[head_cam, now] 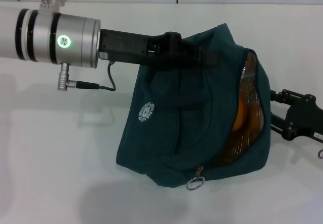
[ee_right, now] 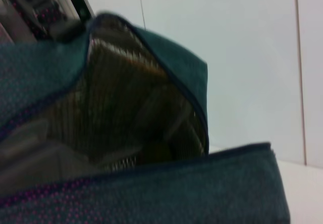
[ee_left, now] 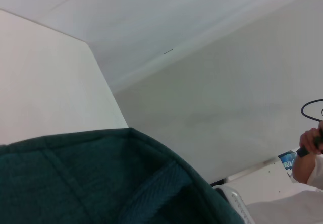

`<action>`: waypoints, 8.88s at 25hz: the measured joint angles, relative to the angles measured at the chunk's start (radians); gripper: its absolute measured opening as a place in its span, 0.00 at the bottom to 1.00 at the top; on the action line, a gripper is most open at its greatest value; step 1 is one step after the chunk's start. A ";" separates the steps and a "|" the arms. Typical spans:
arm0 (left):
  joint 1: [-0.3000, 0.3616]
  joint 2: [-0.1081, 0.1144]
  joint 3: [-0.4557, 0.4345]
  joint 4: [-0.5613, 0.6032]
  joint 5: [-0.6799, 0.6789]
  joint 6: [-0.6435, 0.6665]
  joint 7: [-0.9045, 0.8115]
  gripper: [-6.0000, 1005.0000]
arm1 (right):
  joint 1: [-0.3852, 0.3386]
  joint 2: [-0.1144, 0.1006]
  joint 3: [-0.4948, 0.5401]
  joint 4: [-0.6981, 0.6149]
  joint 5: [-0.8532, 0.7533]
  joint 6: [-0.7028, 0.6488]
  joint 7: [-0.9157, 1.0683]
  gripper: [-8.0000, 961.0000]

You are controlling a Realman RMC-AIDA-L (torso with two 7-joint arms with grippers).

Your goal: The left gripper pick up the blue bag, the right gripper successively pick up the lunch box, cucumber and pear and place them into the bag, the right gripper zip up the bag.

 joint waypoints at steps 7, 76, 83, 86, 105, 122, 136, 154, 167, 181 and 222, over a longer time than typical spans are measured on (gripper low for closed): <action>0.006 0.001 0.000 -0.002 -0.003 0.000 0.005 0.07 | -0.030 -0.001 0.001 -0.007 0.080 -0.019 -0.003 0.51; 0.058 -0.006 0.024 -0.268 -0.029 -0.018 0.313 0.07 | -0.151 -0.022 0.068 -0.127 0.123 -0.318 0.186 0.08; 0.062 -0.004 0.022 -0.264 -0.032 -0.059 0.331 0.07 | -0.154 -0.023 0.069 -0.133 0.149 -0.347 0.187 0.12; 0.062 -0.003 0.016 -0.263 -0.035 -0.079 0.338 0.07 | -0.159 -0.028 0.069 -0.134 0.172 -0.368 0.187 0.15; 0.100 0.022 -0.070 -0.248 -0.036 -0.119 0.386 0.07 | -0.162 -0.050 0.044 -0.139 0.106 -0.779 0.203 0.49; 0.100 0.016 -0.070 -0.248 -0.036 -0.118 0.378 0.07 | -0.044 -0.016 -0.167 -0.114 -0.219 -0.552 0.276 0.48; 0.093 0.009 -0.070 -0.251 -0.039 -0.118 0.375 0.07 | -0.067 -0.014 -0.176 -0.102 -0.249 -0.370 0.305 0.48; 0.101 0.005 -0.065 -0.252 -0.033 -0.118 0.381 0.07 | -0.056 0.004 -0.176 -0.077 -0.134 -0.296 0.284 0.48; 0.101 0.005 -0.065 -0.249 -0.030 -0.118 0.386 0.07 | -0.049 0.004 -0.184 -0.030 -0.060 -0.259 0.266 0.48; 0.104 0.005 -0.068 -0.252 -0.029 -0.118 0.386 0.07 | -0.047 -0.002 -0.219 -0.006 -0.024 -0.268 0.258 0.47; 0.080 0.015 -0.066 -0.248 -0.036 -0.113 0.386 0.12 | -0.059 -0.021 -0.210 -0.007 -0.023 -0.315 0.301 0.02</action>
